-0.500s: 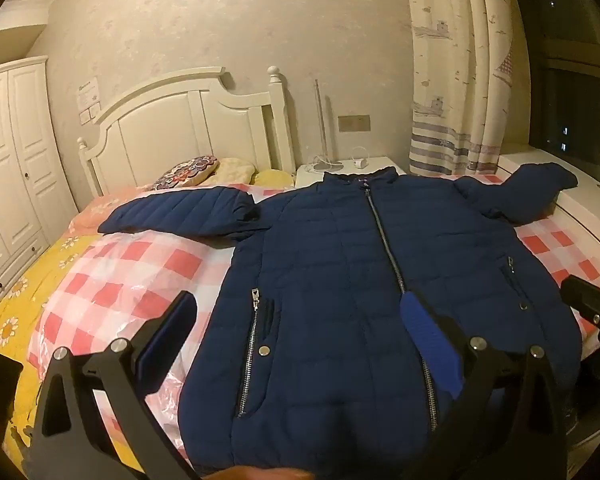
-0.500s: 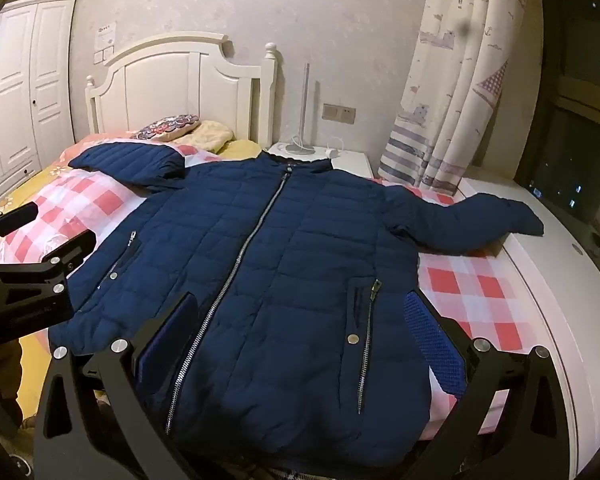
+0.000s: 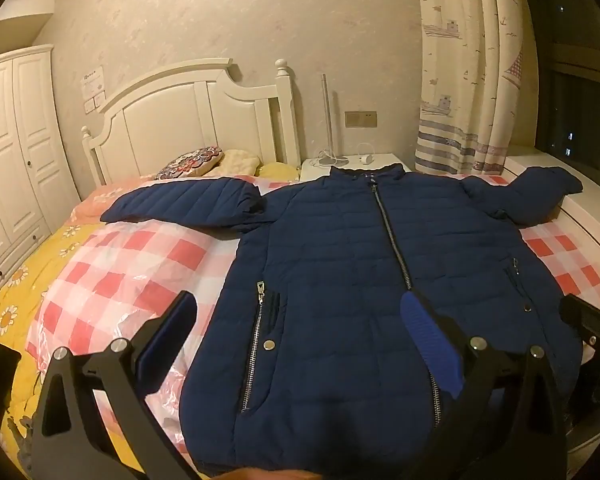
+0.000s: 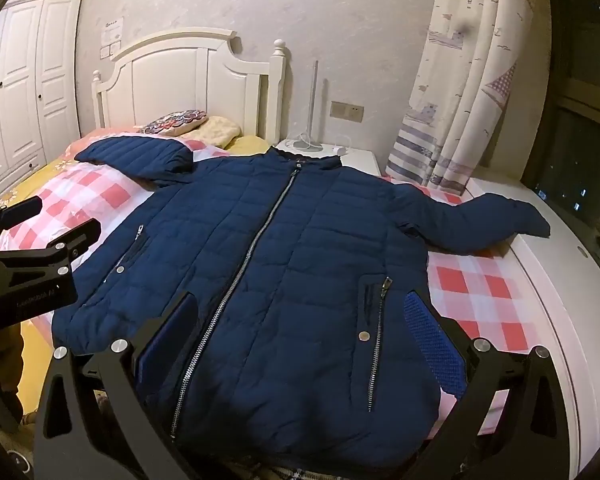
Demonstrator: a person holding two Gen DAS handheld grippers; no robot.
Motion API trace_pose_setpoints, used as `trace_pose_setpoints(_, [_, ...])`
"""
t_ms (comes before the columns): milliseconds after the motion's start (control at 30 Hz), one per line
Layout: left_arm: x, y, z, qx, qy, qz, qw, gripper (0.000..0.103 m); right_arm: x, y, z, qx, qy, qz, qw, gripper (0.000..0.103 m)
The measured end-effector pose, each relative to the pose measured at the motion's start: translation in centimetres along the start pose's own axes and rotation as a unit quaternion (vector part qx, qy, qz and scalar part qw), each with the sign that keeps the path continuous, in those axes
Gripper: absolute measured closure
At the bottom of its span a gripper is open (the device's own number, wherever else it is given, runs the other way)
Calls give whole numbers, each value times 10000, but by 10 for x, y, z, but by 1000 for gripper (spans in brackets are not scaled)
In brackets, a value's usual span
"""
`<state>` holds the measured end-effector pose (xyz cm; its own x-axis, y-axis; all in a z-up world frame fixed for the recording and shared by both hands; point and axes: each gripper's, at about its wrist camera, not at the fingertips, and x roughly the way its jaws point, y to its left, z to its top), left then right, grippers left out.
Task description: Fold large clothes
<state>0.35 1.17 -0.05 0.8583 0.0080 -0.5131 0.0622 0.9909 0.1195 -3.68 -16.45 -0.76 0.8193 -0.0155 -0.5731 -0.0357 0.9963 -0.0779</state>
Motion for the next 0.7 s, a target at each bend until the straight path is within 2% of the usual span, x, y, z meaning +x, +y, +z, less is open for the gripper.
trace_pose_setpoints(700, [-1, -1, -2, -40, 22, -92, 9999, 2, 2, 3, -1, 11, 65, 19, 10000, 4])
